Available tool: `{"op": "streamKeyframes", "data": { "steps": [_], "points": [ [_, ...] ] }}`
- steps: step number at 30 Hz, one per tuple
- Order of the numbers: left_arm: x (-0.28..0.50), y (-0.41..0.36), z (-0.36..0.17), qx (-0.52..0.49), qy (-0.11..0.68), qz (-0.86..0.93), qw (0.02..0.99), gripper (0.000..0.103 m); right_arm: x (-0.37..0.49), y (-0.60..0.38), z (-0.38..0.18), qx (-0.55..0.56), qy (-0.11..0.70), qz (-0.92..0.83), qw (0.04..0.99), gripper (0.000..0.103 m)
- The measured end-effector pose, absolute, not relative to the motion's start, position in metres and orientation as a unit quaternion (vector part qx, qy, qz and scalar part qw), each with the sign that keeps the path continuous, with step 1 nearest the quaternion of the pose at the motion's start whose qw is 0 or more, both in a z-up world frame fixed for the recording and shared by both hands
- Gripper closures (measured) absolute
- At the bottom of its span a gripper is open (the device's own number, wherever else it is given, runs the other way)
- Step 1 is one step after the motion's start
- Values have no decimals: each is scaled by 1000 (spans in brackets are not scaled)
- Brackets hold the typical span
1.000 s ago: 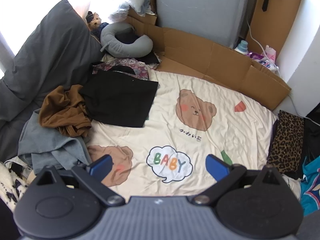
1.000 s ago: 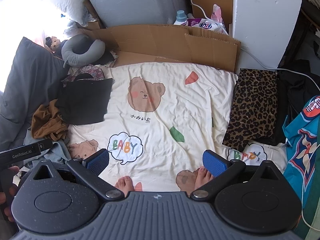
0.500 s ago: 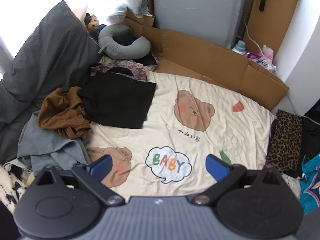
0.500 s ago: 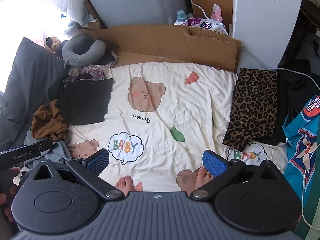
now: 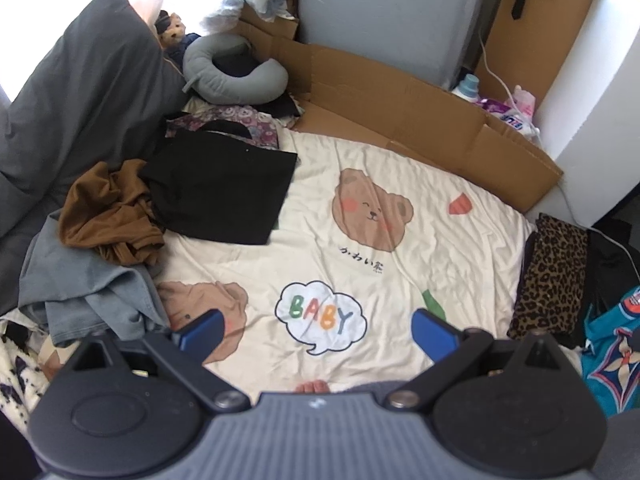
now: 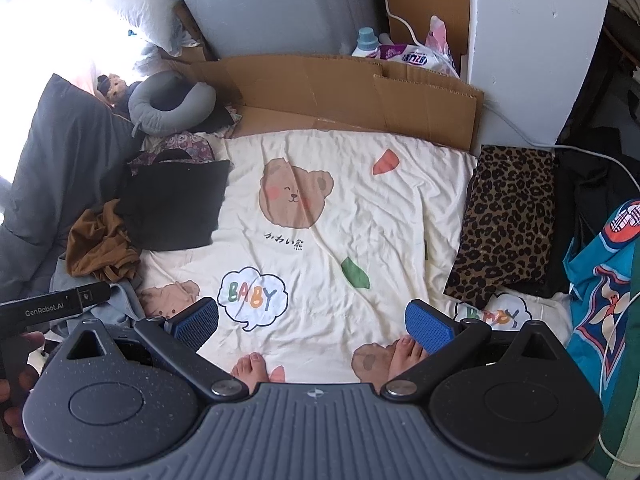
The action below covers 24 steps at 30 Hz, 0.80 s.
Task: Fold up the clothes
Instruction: 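Move the open left gripper toward the edge of the black cloth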
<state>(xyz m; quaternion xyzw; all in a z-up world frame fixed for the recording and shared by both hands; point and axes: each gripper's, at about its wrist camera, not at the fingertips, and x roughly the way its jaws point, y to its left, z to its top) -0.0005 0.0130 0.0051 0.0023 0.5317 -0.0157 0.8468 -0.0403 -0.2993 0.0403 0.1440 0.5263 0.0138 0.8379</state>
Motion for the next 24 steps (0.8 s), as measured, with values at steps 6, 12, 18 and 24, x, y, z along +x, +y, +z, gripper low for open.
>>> {"op": "streamKeyframes", "data": {
  "steps": [6,12,18,24],
  "points": [
    [-6,33,20,-3,525,-14,851,2,-39,-301,53,138,514,14,846,0],
    [-5,56,33,-1,519,-9,855,2,-37,-297,56,127,501,6,856,0],
    [2,77,39,-3,516,6,856,2,-33,-288,53,125,493,12,861,0],
    [15,100,44,-9,510,17,860,2,-27,-280,54,132,477,16,869,0]
  ]
}}
